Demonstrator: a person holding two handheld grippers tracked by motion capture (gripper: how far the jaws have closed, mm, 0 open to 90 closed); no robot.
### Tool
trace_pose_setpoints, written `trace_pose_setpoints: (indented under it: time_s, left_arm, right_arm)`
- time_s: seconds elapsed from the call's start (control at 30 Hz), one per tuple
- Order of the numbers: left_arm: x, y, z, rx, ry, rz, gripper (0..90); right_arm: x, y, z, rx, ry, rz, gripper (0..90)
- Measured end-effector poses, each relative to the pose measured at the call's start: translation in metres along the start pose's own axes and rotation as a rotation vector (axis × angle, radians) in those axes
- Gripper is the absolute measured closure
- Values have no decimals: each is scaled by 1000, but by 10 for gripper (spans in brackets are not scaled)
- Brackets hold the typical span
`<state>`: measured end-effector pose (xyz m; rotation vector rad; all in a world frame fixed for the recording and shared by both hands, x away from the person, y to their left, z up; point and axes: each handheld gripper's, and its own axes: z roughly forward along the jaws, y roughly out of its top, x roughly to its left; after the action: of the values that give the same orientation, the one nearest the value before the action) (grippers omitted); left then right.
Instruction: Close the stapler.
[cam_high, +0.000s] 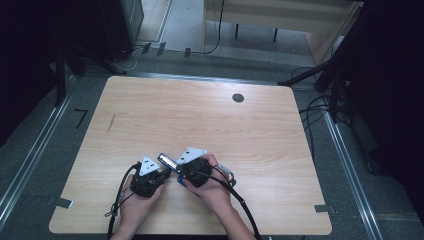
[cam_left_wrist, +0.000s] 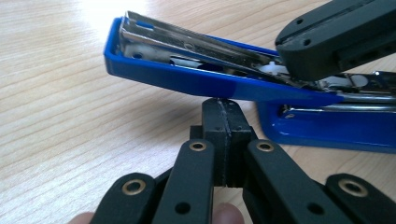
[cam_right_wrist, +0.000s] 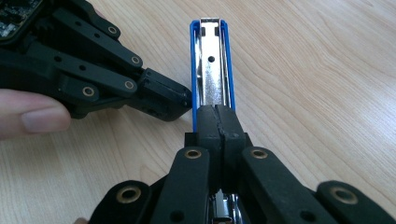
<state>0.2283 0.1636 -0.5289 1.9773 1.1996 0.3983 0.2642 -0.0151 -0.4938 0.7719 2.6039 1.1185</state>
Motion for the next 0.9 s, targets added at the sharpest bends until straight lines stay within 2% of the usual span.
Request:
trace_pose_setpoints:
  time_s: [0.33, 0.5, 0.8, 0.9]
  left_arm:
    - [-1, 2, -4, -41, -18, -1, 900]
    - [-5, 2, -5, -62, -38, 26, 900]
    - [-6, -1, -6, -60, -68, 6, 900]
    - [-10, -2, -7, -57, -84, 16, 900]
  right_arm:
    - [-1, 0, -6, -16, 2, 1, 900]
    - [-1, -1, -11, -24, 1, 6, 900]
    - [-2, -3, -18, -37, -2, 10, 900]
    - [-3, -4, -19, -43, 1, 12, 900]
